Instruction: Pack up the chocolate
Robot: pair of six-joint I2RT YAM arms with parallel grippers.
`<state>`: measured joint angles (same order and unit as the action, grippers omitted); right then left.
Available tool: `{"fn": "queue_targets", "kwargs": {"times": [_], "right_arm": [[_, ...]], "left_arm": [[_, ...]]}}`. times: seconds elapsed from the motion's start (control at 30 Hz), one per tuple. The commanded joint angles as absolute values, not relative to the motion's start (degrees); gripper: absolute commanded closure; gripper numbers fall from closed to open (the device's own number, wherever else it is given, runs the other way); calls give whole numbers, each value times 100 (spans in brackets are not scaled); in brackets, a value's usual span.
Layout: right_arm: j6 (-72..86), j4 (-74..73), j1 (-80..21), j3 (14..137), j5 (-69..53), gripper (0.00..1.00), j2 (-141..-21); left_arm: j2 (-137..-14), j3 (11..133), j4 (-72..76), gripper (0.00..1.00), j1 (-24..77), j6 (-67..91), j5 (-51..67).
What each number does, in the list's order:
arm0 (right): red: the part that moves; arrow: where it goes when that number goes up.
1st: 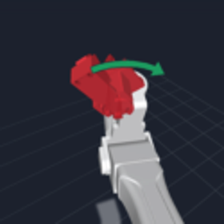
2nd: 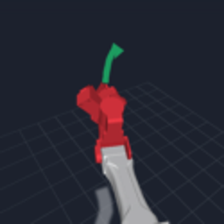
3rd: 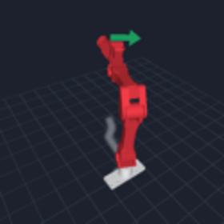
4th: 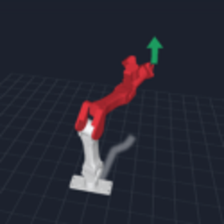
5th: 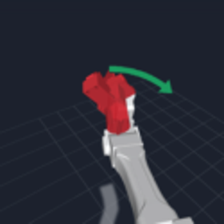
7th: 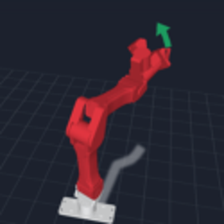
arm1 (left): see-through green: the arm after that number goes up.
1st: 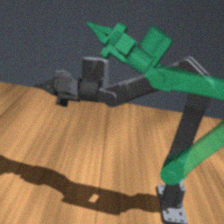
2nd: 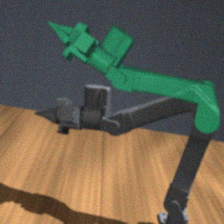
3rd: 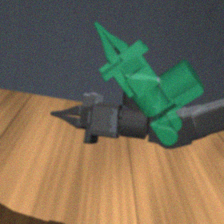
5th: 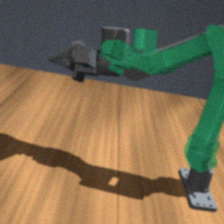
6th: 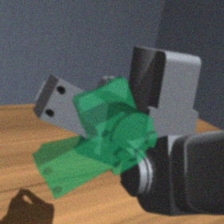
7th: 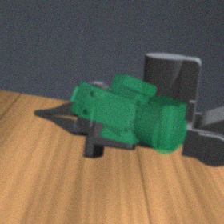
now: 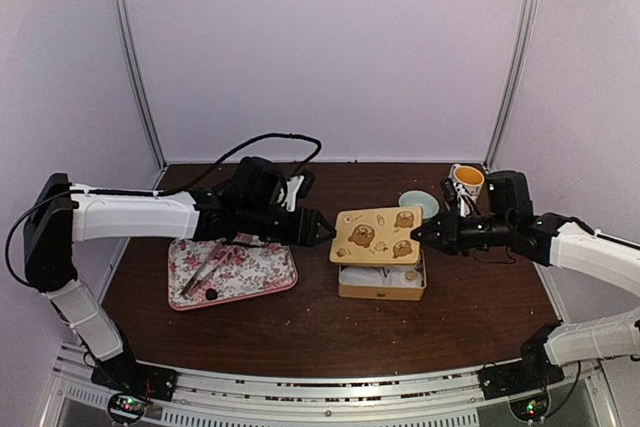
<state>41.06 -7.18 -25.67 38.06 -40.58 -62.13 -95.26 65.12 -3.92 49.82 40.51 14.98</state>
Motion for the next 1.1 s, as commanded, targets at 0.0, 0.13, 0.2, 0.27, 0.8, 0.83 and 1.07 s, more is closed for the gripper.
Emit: {"fn": "queue_targets", "kwargs": {"times": [0.0, 0.13, 0.2, 0.27, 0.8, 0.83, 1.07], "right_arm": [[4203, -123, -2333, 3591, -4585, 100, -6354], [4166, -95, -2283, 3459, -4813, 100, -6526], [4181, -53, -2247, 3368, -4859, 100, -6566], [4159, -35, -2190, 3298, -4928, 100, -6618], [3588, -172, -1697, 3148, -4966, 98, -7273], [3531, -215, -1686, 3180, -4906, 97, -7325], [3148, -572, -1643, 3381, -4549, 95, -7564]], "left_arm": [[-9881, 6494, 184, 44, 4838, 4277, 1969], [-10111, 6492, 305, 44, 4816, 4315, 1989], [-10213, 6517, 323, 44, 4821, 4326, 1998], [-10319, 6542, 363, 44, 4816, 4336, 2070], [-11227, 7070, 129, 54, 4972, 4294, 2285], [-11298, 7134, 97, 55, 4983, 4283, 2296], [-11621, 7397, 49, 67, 5018, 4220, 2395]]}}
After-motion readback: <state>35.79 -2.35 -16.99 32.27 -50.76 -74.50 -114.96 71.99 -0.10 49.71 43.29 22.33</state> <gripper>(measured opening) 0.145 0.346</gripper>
